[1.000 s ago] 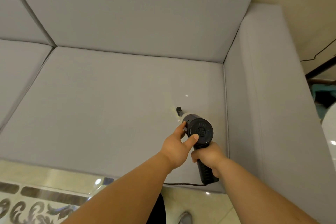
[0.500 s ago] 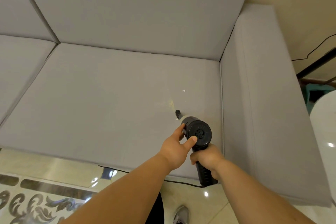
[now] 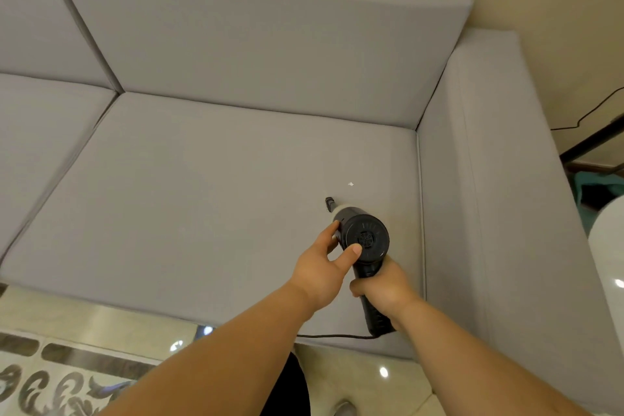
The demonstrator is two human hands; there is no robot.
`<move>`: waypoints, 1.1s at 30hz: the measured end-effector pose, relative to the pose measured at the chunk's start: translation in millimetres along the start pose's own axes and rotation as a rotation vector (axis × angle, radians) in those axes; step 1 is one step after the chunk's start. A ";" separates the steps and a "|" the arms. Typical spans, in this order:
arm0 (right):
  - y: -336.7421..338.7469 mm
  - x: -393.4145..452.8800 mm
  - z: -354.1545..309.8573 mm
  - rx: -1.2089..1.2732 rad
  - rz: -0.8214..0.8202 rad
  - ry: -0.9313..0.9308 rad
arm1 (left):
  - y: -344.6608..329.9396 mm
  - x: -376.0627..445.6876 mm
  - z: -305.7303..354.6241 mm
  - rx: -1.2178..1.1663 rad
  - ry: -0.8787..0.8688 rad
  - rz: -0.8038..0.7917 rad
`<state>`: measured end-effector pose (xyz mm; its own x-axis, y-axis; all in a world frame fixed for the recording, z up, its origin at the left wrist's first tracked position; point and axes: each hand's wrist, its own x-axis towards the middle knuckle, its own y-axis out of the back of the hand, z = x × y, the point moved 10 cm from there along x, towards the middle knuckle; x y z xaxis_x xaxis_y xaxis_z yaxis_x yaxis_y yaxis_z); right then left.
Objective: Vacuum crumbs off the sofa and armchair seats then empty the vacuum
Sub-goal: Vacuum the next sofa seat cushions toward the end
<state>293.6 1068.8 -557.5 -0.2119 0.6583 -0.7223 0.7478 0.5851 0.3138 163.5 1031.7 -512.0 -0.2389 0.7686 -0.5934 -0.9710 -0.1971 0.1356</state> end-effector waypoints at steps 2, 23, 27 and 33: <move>-1.4 7.8 -16.7 0.010 0.014 0.021 | 11.5 9.4 10.5 -0.004 -0.010 0.000; -16.6 135.6 -101.0 0.104 0.020 -0.091 | 70.8 160.8 56.7 0.137 0.056 -0.126; -17.0 125.1 -87.1 0.102 -0.007 -0.130 | 63.4 146.4 50.3 0.121 0.066 -0.125; -15.4 93.4 -51.8 0.061 -0.044 -0.134 | 40.4 106.0 29.0 0.111 0.073 -0.114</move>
<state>229.6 1145.7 -597.9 -0.1629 0.5612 -0.8115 0.7770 0.5798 0.2450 98.6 1122.9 -546.4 -0.1293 0.7348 -0.6658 -0.9882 -0.0396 0.1483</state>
